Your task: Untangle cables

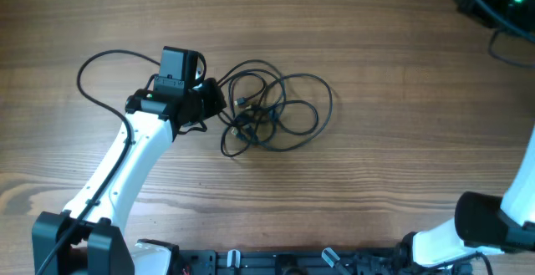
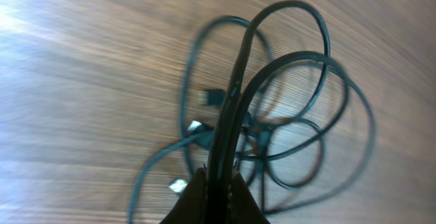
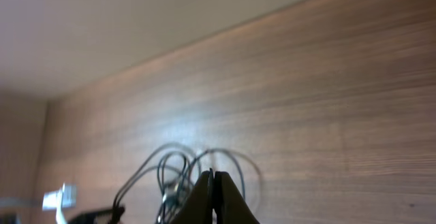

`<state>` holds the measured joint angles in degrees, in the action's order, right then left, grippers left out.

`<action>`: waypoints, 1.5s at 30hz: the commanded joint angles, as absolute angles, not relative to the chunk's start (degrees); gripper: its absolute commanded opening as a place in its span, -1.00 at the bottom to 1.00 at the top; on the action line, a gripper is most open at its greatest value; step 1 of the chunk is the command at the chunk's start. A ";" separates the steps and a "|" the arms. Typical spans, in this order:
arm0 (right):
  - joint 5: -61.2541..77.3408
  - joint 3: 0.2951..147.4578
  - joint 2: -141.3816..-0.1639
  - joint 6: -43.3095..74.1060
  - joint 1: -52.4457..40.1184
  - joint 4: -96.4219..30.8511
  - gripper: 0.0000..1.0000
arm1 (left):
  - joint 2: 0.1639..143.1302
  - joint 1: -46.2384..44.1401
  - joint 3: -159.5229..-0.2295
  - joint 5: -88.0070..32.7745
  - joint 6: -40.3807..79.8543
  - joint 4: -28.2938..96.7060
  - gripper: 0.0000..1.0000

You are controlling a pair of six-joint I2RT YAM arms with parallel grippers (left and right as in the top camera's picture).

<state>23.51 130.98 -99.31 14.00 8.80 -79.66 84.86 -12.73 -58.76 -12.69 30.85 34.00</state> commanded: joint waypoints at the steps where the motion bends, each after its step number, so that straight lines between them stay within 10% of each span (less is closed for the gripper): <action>1: 23.81 131.70 -101.62 10.41 4.75 -80.47 -0.91 | 84.49 -16.19 -58.92 -21.96 25.61 32.12 -0.77; 7: 23.05 131.66 -104.07 9.10 0.16 -80.73 -0.77 | 84.49 -20.03 -58.92 -20.53 25.67 32.10 0.51; 17: 22.87 131.66 -106.72 8.99 -5.74 -81.19 0.22 | 79.85 -20.08 -64.97 -17.91 26.17 36.69 0.96; 28: 22.92 131.66 -112.09 9.15 -14.98 -82.48 0.36 | 71.68 -12.03 -65.87 -1.39 42.94 48.88 0.93; 45: 21.37 131.55 -124.38 9.67 -35.70 -82.37 0.16 | 89.36 4.95 -65.58 -13.45 28.97 47.24 0.43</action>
<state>22.37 130.98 -122.52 9.32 -33.82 -82.30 87.02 2.96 -65.25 -6.37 38.15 48.88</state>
